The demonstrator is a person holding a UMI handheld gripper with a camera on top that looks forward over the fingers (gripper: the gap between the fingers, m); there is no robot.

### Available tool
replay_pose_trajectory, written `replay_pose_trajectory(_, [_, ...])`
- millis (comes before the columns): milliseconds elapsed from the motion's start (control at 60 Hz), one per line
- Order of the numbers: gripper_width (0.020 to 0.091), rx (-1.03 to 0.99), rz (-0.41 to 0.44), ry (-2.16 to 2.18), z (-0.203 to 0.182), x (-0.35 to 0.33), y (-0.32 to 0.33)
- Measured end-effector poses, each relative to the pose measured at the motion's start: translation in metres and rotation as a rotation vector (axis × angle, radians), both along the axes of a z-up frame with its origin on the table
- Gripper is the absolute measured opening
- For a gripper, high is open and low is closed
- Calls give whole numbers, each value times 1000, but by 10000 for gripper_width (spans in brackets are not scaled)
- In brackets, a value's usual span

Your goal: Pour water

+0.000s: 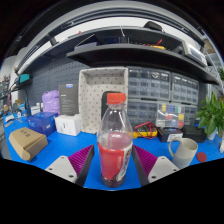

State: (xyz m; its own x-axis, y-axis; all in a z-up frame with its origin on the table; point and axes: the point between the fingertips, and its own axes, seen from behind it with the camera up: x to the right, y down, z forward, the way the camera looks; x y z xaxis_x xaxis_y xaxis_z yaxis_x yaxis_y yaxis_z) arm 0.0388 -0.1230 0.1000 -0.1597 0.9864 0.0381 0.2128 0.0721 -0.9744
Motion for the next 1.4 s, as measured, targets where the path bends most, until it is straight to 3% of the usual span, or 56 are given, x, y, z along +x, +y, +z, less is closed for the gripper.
replay_pose_trajectory(100, [731,-10,-1,13,-12,-37,-15])
replay_pose_trajectory(183, [557,-21,9,30,-17,-41,-16])
replay_pose_trajectory(383, [418,-16,17,57,-16,-43,-17])
replay_pose_trajectory(633, [416,-143,-40,-16,-15,-45,-5])
replay_pose_trajectory(1033, [408,-1076,-222,-167,25,-53,59])
replay_pose_trajectory(1400, [405,-1699,-239,-325,64,-68,74])
